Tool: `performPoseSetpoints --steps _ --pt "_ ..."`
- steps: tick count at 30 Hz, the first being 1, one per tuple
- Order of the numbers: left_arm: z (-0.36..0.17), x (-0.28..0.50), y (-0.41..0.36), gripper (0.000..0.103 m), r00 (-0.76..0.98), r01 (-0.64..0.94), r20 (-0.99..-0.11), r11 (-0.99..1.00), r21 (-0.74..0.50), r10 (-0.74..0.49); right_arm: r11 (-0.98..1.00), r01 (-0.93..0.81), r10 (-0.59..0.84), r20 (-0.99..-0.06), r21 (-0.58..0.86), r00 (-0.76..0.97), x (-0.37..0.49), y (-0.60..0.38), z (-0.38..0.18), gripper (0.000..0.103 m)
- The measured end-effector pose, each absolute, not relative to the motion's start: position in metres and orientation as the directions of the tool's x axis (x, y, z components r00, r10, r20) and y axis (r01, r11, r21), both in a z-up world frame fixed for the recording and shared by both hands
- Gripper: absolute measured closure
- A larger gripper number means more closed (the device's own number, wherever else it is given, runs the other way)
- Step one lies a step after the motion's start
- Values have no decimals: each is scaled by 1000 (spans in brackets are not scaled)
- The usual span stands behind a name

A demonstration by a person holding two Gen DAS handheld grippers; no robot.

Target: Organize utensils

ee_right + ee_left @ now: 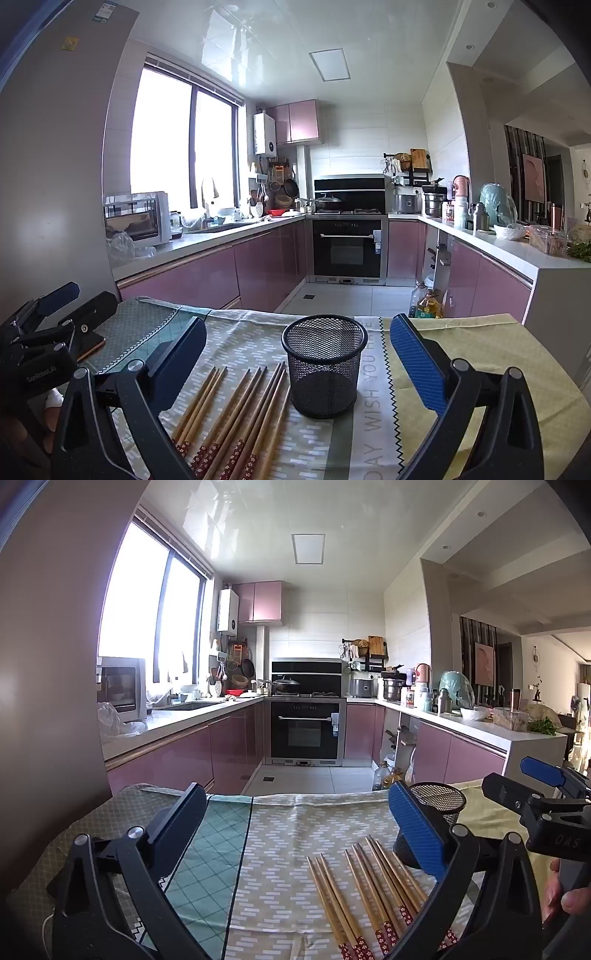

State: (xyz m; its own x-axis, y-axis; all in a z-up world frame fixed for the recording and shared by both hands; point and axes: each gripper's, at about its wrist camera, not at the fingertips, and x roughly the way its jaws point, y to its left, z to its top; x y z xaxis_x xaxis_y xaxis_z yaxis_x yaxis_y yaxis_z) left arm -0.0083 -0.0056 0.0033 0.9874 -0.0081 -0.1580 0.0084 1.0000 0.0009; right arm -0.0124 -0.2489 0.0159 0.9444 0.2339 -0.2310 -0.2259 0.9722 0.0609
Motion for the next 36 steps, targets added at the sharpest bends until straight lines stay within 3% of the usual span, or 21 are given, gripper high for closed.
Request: performPoseSetpoints --steps 36 --pt "4 -10 -5 6 988 10 -156 1000 -2 -10 973 -220 230 -232 69 945 -14 -243 12 7"
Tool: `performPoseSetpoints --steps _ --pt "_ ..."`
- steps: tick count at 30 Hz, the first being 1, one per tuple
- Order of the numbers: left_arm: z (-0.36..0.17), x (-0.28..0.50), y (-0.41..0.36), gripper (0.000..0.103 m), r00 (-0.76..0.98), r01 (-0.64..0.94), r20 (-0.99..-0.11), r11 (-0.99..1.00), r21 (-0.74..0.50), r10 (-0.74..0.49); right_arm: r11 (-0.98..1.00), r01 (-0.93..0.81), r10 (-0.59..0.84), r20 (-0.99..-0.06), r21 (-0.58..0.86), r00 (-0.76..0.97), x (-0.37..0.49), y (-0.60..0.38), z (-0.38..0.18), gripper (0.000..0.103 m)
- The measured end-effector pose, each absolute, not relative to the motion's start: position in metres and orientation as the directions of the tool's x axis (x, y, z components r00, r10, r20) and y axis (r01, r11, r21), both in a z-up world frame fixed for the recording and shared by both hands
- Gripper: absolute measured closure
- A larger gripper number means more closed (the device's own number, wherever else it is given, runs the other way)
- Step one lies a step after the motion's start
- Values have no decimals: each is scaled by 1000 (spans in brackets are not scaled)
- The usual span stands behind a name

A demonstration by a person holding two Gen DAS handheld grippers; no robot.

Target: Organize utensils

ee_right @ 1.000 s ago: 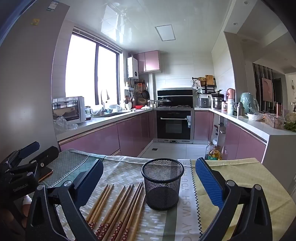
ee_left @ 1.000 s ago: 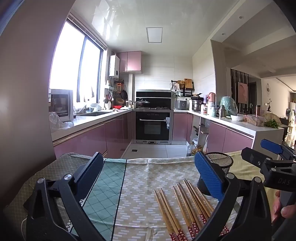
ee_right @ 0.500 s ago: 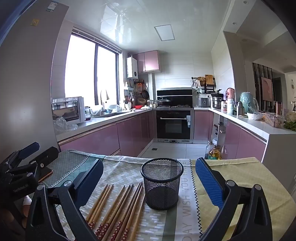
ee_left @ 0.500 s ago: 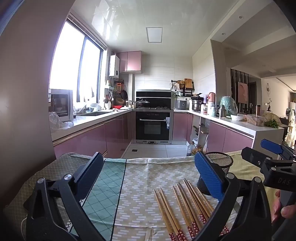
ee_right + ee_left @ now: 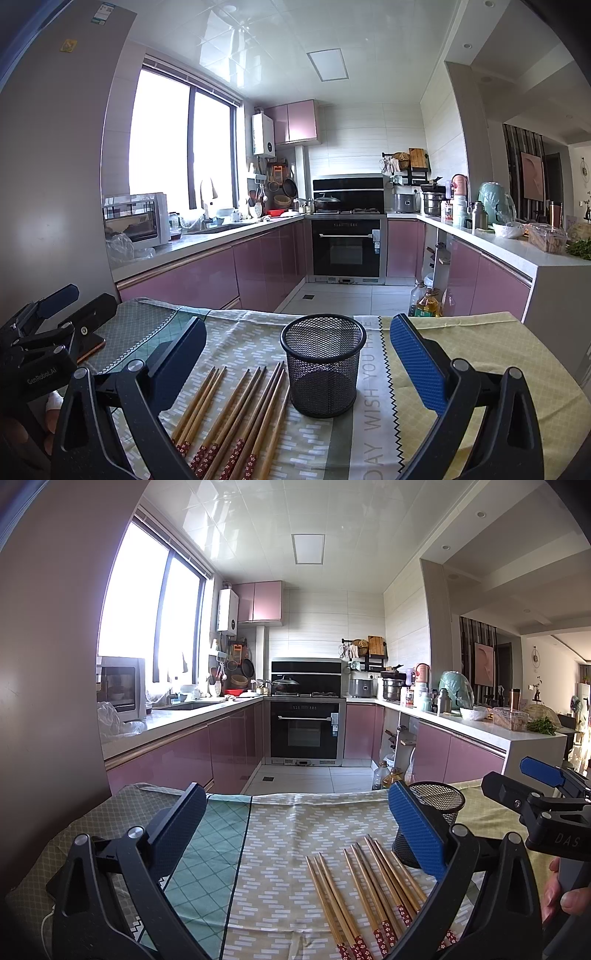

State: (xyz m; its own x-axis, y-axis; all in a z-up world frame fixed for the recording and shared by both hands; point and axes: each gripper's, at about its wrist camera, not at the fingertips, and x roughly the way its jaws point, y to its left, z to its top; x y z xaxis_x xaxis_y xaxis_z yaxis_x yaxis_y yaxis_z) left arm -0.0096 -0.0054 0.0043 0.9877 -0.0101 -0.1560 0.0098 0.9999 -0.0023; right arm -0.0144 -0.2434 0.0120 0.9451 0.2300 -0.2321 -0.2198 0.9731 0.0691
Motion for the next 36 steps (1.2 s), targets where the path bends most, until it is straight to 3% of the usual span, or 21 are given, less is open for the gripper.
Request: performPoseSetpoints --steps 36 --pt "4 -10 -7 6 987 12 -159 1000 -3 -12 973 -221 230 -221 66 948 -14 -242 13 7"
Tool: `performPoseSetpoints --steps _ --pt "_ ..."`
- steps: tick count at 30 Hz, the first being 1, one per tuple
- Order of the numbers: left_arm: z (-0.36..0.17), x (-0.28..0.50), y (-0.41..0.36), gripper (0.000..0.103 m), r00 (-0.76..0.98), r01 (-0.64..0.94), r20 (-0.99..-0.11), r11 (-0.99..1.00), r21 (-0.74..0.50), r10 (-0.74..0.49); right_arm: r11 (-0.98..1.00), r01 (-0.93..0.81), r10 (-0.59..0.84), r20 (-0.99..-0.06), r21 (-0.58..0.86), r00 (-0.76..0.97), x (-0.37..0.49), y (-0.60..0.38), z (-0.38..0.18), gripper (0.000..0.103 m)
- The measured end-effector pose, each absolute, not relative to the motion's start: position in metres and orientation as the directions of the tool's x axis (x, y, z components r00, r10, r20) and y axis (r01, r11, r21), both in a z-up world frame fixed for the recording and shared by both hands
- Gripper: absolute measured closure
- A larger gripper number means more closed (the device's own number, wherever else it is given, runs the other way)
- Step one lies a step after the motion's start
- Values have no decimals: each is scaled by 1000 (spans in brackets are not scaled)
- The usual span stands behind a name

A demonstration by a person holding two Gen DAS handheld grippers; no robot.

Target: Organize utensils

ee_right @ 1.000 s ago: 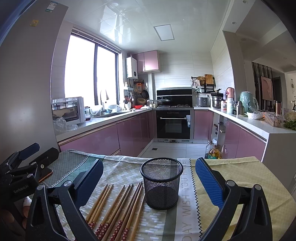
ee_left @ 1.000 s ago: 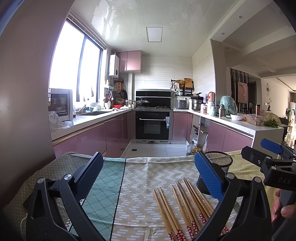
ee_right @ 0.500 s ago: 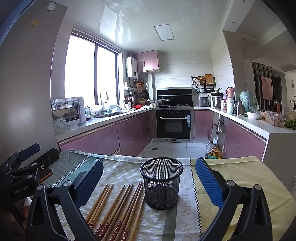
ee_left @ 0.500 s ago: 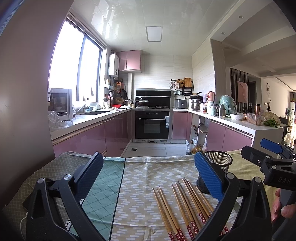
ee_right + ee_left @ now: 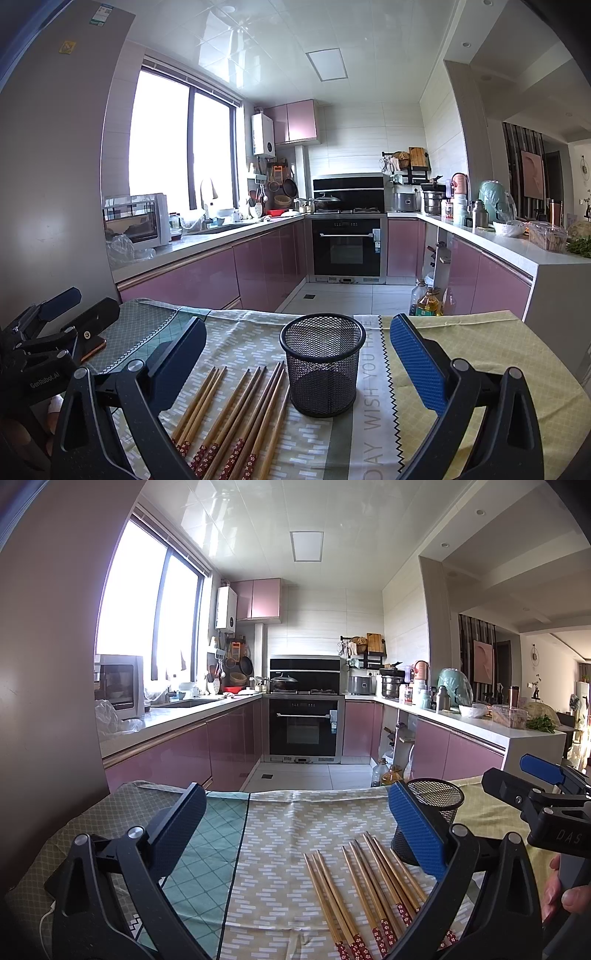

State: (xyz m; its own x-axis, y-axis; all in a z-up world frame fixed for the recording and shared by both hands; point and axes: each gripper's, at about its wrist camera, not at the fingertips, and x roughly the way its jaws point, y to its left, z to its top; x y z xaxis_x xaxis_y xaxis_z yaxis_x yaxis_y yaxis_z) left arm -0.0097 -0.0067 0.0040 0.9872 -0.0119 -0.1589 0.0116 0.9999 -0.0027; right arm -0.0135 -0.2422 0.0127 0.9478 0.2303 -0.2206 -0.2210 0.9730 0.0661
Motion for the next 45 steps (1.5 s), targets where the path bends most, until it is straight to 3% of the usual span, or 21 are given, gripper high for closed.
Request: performPoseSetpoints --steps 30,38,41,45 --pt "-8 -4 -10 6 983 26 -183 1000 -5 -26 970 -233 244 -242 71 939 -9 -242 11 7" --pt "-20 12 0 6 954 71 -292 997 4 -67 944 -323 326 -323 63 889 -2 -235 -4 7" --pt "-32 20 2 6 925 99 -370 995 24 -83 928 -369 354 -436 55 827 6 -227 -18 7" --pt "-48 35 3 6 873 136 -478 990 42 -100 918 -396 344 -563 31 751 24 -216 -41 23"
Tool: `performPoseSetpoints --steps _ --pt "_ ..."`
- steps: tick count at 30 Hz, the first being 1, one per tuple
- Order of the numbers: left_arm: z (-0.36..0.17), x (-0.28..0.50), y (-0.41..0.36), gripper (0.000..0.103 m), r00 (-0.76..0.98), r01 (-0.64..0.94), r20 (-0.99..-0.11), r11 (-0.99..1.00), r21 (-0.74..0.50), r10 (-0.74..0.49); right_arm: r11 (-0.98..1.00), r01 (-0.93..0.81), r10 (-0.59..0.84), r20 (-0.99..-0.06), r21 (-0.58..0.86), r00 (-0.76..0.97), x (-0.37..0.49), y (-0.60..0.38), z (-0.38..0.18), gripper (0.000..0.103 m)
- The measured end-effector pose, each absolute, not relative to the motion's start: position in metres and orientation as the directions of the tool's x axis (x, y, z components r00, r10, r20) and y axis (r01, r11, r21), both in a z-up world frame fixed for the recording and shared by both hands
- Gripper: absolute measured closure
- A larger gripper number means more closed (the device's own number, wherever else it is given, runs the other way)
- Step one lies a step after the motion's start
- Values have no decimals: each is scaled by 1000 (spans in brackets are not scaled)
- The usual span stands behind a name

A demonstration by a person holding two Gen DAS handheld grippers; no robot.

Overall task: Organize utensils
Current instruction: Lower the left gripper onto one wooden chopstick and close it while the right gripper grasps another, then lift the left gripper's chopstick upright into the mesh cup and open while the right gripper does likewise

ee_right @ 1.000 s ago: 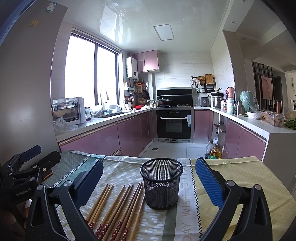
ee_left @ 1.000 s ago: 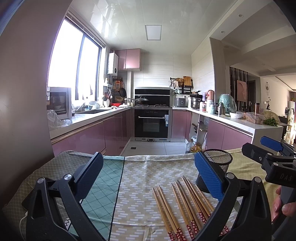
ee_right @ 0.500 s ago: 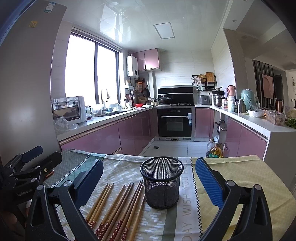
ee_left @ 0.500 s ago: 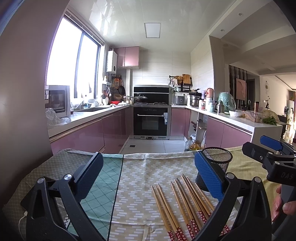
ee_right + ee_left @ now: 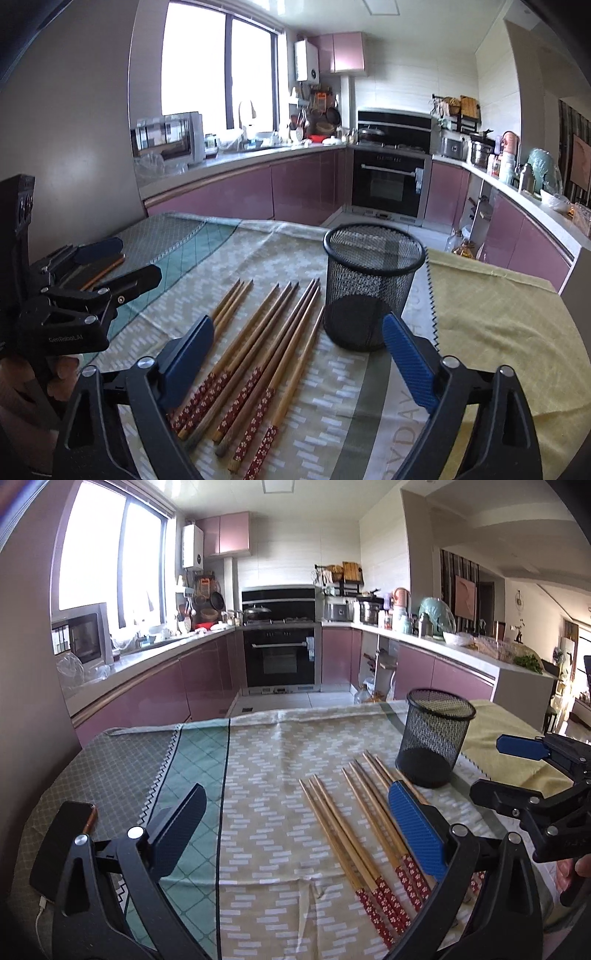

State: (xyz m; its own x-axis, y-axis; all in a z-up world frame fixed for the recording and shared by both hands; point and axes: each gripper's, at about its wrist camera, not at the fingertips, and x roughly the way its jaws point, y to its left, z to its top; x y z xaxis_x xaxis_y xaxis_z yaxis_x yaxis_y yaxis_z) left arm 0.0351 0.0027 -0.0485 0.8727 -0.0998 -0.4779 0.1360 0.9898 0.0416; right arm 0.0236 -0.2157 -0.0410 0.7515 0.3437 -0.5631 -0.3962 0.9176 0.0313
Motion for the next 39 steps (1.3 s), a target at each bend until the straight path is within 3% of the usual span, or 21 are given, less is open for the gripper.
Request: performPoseSetpoints --steps 3,7,13,20,27,30,32,39 --pt "-63 49 -1 10 824 163 -558 984 66 -99 919 -393 319 -611 14 725 46 -209 -59 37" --pt "-81 67 2 22 755 200 -640 980 18 -143 924 -372 334 -672 93 661 54 -208 -74 52" --pt "-99 85 0 36 674 227 -722 974 2 -156 923 -359 339 -736 139 586 63 -207 -87 67" --pt "-108 101 -2 51 620 251 -767 968 -3 -163 922 -366 322 -771 125 549 69 -206 -90 73" --pt "-110 113 -6 56 591 279 -788 960 0 -172 926 -368 287 -781 80 554 75 -202 -92 82" --pt "-109 115 -9 67 591 283 -788 959 2 -173 922 -377 298 -783 88 546 76 -202 -93 89" --pt "-108 116 -9 84 585 283 -789 959 -18 -187 918 -381 316 -782 110 537 77 -204 -93 95" --pt "-106 114 -6 95 591 249 -781 966 -62 -203 912 -383 351 -763 147 542 73 -210 -88 97"
